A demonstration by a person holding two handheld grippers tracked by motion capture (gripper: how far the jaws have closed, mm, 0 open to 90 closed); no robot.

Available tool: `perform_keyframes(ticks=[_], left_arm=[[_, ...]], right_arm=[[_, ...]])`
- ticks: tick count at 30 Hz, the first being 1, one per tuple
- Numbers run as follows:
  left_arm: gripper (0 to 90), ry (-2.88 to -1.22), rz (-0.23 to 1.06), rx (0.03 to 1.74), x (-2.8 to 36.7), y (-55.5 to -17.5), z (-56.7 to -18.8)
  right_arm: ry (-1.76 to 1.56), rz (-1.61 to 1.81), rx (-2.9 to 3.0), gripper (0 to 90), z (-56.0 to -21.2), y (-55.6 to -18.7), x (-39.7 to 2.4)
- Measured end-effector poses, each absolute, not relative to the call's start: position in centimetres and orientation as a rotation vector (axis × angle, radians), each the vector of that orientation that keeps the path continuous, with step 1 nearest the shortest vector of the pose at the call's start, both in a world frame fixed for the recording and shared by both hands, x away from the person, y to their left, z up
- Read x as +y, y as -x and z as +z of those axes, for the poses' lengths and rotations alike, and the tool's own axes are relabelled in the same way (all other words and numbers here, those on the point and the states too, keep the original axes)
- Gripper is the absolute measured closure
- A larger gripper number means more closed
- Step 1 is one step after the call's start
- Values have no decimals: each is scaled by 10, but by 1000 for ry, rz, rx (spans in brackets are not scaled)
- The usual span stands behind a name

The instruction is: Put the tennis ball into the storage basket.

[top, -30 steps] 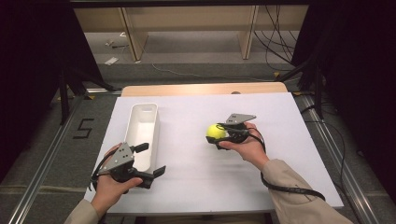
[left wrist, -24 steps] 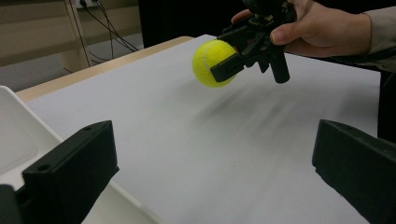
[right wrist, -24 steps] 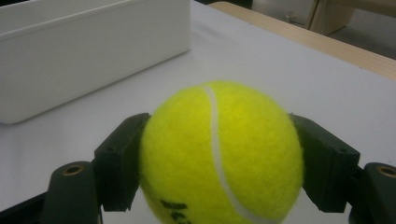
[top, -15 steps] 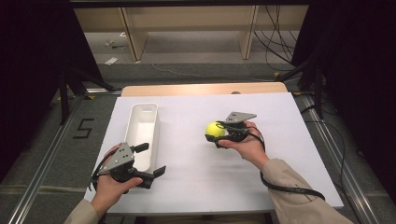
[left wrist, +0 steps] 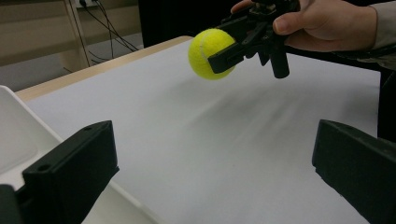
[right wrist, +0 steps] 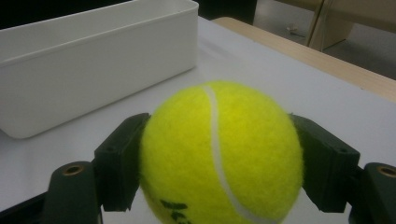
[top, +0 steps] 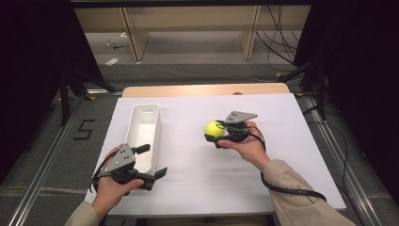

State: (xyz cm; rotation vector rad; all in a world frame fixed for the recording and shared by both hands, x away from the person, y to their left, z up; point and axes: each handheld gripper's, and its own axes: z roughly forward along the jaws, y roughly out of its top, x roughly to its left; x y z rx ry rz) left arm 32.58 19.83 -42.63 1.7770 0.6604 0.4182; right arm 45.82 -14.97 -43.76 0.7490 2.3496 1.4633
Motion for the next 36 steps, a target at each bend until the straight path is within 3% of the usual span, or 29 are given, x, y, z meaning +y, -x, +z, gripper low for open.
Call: perform_keyframes(ticks=[36], left_arm=[[0,-1775,414,665,198,-326,-427]], right_arm=[[-697,1529,2325,264,-422,-460,-127]])
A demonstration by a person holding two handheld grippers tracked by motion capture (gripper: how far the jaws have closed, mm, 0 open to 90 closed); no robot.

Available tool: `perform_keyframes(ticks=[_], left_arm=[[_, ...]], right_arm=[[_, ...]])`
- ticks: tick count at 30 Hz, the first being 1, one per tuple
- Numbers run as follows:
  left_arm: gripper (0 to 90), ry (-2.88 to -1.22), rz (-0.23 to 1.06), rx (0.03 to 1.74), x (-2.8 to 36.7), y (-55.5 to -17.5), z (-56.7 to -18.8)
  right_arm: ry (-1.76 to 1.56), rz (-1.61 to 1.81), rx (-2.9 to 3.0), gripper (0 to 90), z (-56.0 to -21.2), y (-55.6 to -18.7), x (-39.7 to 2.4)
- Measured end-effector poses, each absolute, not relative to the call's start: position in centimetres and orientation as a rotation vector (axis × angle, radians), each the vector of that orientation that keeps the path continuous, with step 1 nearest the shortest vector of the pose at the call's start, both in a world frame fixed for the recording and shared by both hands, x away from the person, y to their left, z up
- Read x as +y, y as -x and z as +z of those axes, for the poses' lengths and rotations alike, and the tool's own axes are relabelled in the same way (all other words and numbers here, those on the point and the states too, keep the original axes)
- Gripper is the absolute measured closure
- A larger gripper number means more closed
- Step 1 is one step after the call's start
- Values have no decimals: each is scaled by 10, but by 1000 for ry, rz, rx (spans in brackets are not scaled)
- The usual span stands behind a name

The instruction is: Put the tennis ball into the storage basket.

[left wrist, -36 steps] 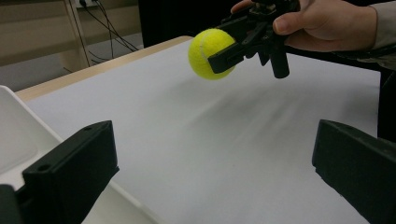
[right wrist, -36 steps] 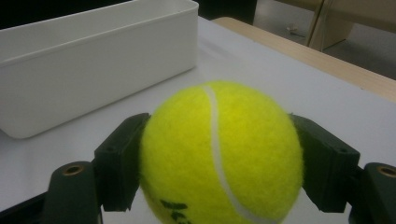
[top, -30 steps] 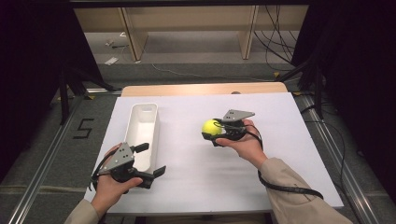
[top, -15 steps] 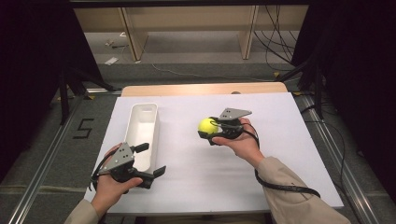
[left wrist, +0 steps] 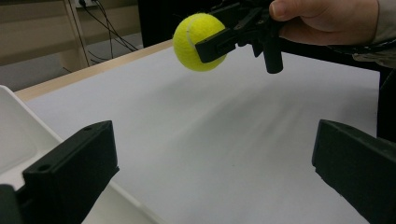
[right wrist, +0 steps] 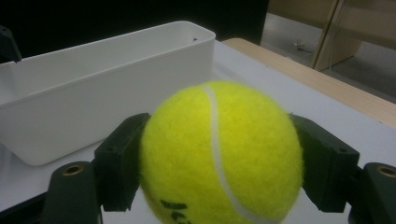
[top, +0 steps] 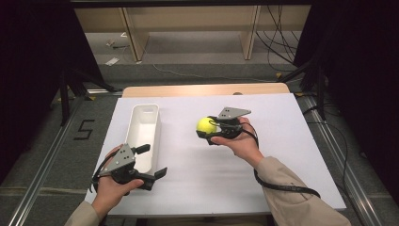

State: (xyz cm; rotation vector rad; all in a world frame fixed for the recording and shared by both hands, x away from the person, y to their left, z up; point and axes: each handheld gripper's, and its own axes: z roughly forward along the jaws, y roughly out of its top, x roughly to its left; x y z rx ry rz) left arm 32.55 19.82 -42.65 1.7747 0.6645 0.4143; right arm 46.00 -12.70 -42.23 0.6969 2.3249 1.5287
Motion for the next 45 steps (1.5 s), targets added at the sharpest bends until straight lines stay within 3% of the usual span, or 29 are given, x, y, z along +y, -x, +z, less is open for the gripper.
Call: perform_keyframes(ticks=[45], left_arm=[[0,-1772,411,663,199,-325,-426]], right_arm=[[-654,1592,2322,265,-412,-467,-103]])
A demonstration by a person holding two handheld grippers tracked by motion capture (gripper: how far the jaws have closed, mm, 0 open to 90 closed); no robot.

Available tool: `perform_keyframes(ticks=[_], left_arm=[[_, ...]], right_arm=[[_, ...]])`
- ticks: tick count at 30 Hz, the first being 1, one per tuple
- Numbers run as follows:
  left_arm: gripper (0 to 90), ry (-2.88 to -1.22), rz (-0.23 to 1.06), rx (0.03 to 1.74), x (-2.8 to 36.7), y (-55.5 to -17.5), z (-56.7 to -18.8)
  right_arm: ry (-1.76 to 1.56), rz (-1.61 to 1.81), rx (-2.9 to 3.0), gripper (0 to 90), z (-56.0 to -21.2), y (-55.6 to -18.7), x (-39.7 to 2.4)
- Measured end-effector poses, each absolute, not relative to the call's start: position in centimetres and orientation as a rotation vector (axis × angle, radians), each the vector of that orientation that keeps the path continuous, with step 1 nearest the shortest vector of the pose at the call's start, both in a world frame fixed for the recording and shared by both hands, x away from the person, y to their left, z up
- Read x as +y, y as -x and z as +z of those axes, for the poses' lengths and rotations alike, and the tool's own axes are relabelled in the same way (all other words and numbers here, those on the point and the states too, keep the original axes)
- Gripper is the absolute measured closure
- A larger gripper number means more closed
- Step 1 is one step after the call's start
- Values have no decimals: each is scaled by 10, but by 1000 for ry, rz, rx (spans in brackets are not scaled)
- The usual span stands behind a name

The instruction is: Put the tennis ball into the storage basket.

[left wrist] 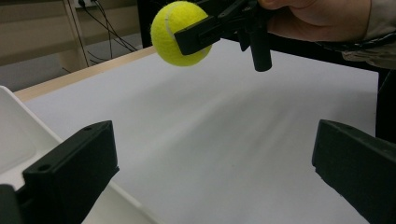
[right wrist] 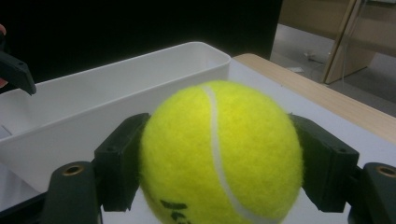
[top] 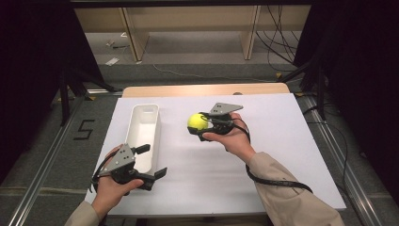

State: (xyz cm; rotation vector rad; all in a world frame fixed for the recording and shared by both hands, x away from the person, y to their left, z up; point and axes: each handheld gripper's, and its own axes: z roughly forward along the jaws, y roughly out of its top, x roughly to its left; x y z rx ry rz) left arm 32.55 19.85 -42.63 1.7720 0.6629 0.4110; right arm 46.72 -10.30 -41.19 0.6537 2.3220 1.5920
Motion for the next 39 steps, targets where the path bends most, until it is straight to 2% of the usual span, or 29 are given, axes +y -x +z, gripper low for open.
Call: perform_keyframes(ticks=[39], left_arm=[[0,-1775,409,659,198,-326,-426]], right_arm=[[-630,1625,2326,266,-406,-473,-81]])
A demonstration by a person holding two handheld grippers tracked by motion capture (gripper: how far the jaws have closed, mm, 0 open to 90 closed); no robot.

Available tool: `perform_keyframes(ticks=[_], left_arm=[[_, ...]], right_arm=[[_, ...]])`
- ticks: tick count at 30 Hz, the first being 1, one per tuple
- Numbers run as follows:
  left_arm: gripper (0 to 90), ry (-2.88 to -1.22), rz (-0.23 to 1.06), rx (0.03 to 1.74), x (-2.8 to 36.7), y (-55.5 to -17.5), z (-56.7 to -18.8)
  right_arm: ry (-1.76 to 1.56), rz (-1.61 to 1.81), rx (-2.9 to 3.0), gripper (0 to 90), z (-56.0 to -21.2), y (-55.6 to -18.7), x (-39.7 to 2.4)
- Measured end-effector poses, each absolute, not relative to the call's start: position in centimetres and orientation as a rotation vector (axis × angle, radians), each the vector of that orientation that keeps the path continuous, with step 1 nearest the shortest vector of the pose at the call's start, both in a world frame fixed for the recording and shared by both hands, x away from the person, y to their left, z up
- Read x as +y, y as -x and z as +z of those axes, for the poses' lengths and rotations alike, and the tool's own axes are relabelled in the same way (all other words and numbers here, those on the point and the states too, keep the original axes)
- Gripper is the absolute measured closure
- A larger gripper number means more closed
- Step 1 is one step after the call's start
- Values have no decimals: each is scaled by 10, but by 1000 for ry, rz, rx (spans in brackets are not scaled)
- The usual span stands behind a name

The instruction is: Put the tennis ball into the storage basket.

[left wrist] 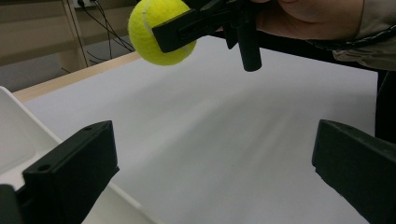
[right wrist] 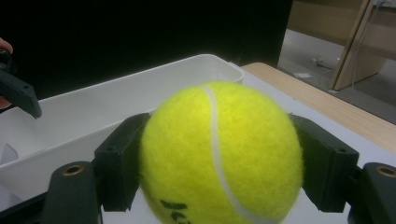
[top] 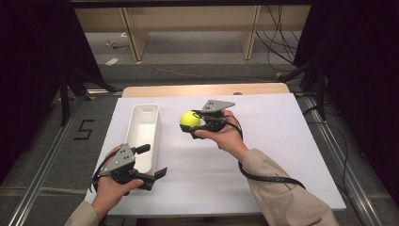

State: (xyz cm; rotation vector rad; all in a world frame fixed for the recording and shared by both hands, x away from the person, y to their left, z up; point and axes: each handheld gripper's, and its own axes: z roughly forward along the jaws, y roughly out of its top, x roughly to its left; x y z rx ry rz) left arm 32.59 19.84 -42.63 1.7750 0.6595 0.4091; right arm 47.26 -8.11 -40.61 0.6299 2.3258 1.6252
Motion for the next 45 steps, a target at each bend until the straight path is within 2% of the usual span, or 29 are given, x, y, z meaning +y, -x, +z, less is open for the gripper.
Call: perform_keyframes(ticks=[45], left_arm=[[0,-1773,406,657,198,-326,-426]], right_arm=[[-613,1659,2323,266,-400,-478,-60]])
